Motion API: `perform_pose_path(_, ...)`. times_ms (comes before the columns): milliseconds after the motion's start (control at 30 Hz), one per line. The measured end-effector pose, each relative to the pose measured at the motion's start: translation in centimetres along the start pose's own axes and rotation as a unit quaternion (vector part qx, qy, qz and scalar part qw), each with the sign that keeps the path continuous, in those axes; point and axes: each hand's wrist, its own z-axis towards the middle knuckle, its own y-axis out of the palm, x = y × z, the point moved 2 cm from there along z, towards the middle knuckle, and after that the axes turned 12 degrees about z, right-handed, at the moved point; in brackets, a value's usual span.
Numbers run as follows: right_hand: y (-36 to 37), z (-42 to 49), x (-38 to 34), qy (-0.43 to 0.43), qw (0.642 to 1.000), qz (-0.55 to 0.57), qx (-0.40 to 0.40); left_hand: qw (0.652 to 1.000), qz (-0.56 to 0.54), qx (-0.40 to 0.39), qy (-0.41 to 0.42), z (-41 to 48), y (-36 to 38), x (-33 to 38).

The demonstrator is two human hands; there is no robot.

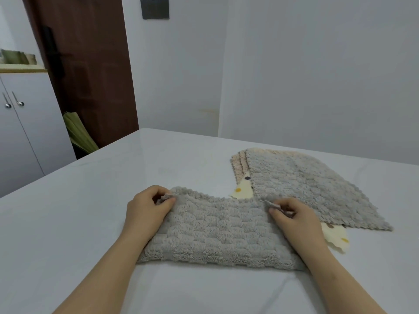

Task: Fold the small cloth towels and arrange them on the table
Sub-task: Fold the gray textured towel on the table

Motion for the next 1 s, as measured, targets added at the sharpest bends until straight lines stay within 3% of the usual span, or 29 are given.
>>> perform_pose_path(133, -0.9, -0.3, -0.6, -0.007, 0.996, 0.079, 0.040, 0.980, -0.187, -0.016, -0.065, 0.2, -0.3, 0.2)
perform_pose_path(333, -1.8, 0.0, -0.6, -0.004, 0.966, 0.244, 0.083, 0.893, -0.399, -0.147, -0.149, -0.1, -0.4, 0.6)
perform_pose_path(400, -1.8, 0.2, -0.4, -0.002, 0.961, 0.261, 0.086, 0.887, -0.405, -0.162, -0.150, 0.0, -0.4, 0.7)
perform_pose_path(600, -1.8, 0.7, 0.3, 0.002, 0.947, 0.304, 0.103, 0.912, -0.381, -0.079, -0.132, 1.0, -0.7, 0.1)
perform_pose_path(900, -2.2, 1.8, 0.6, -0.014, 0.922, 0.378, 0.078, 0.906, -0.371, -0.159, -0.128, 1.0, -1.0, 0.1)
perform_pose_path(1000, -2.1, 1.7, 1.0, -0.001, 0.926, 0.370, 0.076, 0.908, -0.371, -0.139, -0.134, 0.9, -0.8, 0.0)
